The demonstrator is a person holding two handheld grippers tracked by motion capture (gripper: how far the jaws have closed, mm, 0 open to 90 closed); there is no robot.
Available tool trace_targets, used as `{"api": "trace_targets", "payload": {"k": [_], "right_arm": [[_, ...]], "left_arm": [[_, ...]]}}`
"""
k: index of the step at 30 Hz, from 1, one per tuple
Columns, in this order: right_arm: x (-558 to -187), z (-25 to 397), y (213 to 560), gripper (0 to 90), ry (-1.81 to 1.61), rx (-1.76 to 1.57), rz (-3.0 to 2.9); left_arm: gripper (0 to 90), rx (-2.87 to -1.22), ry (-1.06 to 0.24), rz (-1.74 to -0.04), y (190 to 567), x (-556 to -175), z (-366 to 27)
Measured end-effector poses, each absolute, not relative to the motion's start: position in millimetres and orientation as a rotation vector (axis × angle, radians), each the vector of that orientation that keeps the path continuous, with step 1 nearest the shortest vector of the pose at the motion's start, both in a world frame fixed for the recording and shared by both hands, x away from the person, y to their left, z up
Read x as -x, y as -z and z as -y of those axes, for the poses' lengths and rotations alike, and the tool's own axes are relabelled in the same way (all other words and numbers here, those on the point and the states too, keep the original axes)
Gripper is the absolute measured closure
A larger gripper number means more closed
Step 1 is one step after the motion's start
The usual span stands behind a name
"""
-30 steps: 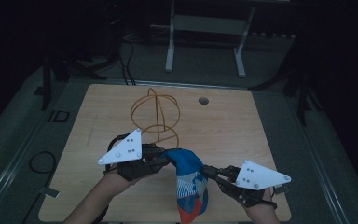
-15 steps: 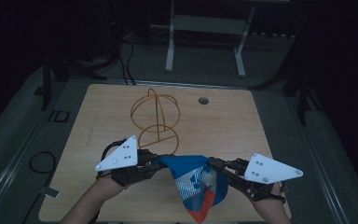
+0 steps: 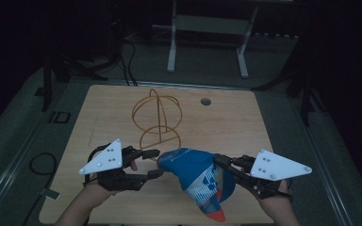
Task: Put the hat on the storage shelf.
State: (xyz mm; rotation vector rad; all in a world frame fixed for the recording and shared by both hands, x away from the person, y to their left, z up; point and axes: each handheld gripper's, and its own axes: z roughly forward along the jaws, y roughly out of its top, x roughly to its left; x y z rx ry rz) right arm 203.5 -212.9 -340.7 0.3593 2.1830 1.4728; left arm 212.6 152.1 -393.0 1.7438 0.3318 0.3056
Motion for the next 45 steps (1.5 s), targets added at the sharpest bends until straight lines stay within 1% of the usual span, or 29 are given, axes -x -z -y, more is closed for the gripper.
{"api": "trace_targets", "payload": {"k": [2,4,5,6,7,8,9,10,12,13,14,16,19,21,22,24,31,38,45], "right_arm": [[-204,215,337,90.0,-1.479,-0.363,-2.175],[-206,217,333,90.0,-1.479,-0.374,-2.158],[-206,217,333,90.0,-1.479,-0.374,-2.158],[-208,218,332,90.0,-1.480,-0.378,-2.153],[-212,219,328,90.0,-1.483,-0.391,-2.138],[-213,220,327,90.0,-1.480,-0.395,-2.136],[-216,220,325,90.0,-1.478,-0.397,-2.131],[-219,219,323,90.0,-1.473,-0.404,-2.121],[-225,219,319,90.0,-1.470,-0.414,-2.108],[-228,218,316,90.0,-1.473,-0.422,-2.100],[-231,217,314,90.0,-1.476,-0.427,-2.094],[-239,215,308,90.0,-1.473,-0.431,-2.078],[-249,209,300,90.0,-1.469,-0.436,-2.063],[-257,204,295,90.0,-1.468,-0.443,-2.060],[-257,204,295,90.0,-1.468,-0.443,-2.060],[-270,194,288,90.0,-1.460,-0.452,-2.057],[-301,166,272,90.0,-1.420,-0.466,-2.049],[-333,135,264,90.0,-1.409,-0.497,-2.045],[-359,95,273,90.0,-1.433,-0.527,-2.111]], "left_arm": [[45.7,-1.744,-0.319,-0.353,398,-209,-159],[42.0,-1.738,-0.319,-0.377,406,-206,-165],[41.4,-1.738,-0.319,-0.377,406,-206,-165],[41.4,-1.727,-0.323,-0.407,414,-204,-171],[36.4,-1.725,-0.318,-0.419,416,-204,-173],[36.0,-1.725,-0.317,-0.437,422,-203,-175],[32.9,-1.718,-0.331,-0.458,429,-202,-177],[27.7,-1.723,-0.334,-0.470,434,-202,-178],[24.5,-1.713,-0.338,-0.499,444,-200,-181],[20.5,-1.714,-0.357,-0.519,450,-200,-181],[14.5,-1.731,-0.382,-0.545,457,-199,-181],[10.3,-1.745,-0.428,-0.572,467,-196,-180],[2.3,-1.749,-0.460,-0.639,485,-194,-180],[1.9,-1.744,-0.483,-0.696,500,-192,-180],[1.5,-1.744,-0.483,-0.696,500,-192,-180],[1.4,-1.739,-0.513,-0.739,512,-190,-181],[1.4,-1.646,-0.554,-0.874,538,-190,-190],[1.5,-1.659,-0.577,-0.892,547,-191,-195],[1.5,-1.664,-0.588,-0.880,550,-191,-193]]}}
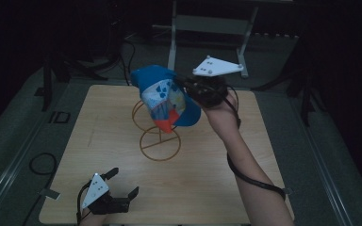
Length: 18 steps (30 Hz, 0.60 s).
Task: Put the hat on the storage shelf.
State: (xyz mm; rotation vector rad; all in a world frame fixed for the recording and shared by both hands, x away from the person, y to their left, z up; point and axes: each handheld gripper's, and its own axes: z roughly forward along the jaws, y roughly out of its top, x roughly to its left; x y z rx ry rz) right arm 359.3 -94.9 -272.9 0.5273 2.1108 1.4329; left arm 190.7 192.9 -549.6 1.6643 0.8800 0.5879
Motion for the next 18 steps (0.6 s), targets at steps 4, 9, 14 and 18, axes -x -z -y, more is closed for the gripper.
{"api": "trace_targets", "payload": {"k": [4,9,14,18], "right_arm": [[-366,74,281,90.0,-1.412,-0.512,-2.154],[-374,60,294,90.0,-1.374,-0.527,-2.204],[-380,57,307,90.0,-1.343,-0.547,-2.238],[-382,60,315,90.0,-1.329,-0.554,-2.261]], "left_arm": [[1.5,-1.651,-0.584,-0.873,549,-190,-193],[1.5,-1.650,-0.588,-0.876,550,-189,-196],[1.5,-1.633,-0.582,-0.876,549,-188,-197],[1.5,-1.638,-0.578,-0.877,550,-189,-197]]}}
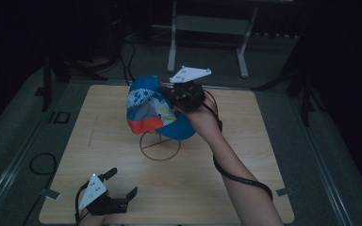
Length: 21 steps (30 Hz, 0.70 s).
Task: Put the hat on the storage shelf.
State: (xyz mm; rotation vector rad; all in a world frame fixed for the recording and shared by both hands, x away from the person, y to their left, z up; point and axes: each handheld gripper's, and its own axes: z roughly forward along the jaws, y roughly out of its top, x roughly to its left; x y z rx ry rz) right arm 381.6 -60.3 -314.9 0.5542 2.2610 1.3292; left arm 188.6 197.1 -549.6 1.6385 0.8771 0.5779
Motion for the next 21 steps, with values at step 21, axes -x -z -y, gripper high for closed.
{"api": "trace_targets", "payload": {"k": [21], "right_arm": [[-378,85,346,90.0,-1.325,-0.602,-2.300]], "left_arm": [[1.6,-1.656,-0.575,-0.880,552,-189,-196]]}}
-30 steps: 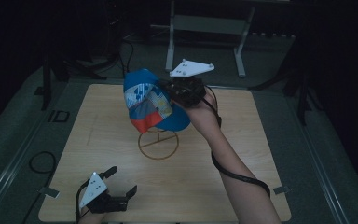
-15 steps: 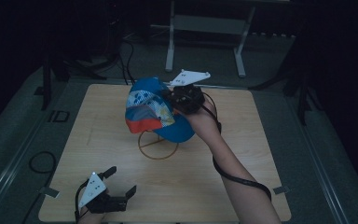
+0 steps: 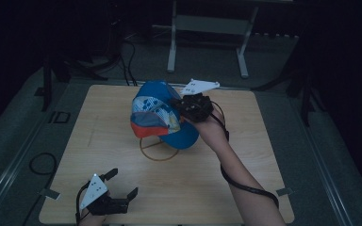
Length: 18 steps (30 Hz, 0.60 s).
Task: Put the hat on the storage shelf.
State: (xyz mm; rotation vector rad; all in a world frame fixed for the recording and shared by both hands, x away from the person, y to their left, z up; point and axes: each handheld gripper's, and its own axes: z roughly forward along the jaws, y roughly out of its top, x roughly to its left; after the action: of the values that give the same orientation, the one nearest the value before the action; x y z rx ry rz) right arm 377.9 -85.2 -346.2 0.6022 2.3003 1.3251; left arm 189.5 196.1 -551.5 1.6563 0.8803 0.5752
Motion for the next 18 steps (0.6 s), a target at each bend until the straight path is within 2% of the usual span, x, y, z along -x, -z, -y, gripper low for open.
{"api": "trace_targets", "payload": {"k": [9,15,18], "right_arm": [[-381,93,359,89.6,-1.346,-0.645,-2.310],[-381,87,362,80.4,-1.379,-0.647,-2.316],[-382,84,363,80.5,-1.368,-0.636,-2.327]], "left_arm": [[1.6,-1.652,-0.562,-0.881,552,-190,-195],[1.6,-1.650,-0.561,-0.883,552,-190,-196],[1.6,-1.652,-0.560,-0.881,552,-189,-196]]}}
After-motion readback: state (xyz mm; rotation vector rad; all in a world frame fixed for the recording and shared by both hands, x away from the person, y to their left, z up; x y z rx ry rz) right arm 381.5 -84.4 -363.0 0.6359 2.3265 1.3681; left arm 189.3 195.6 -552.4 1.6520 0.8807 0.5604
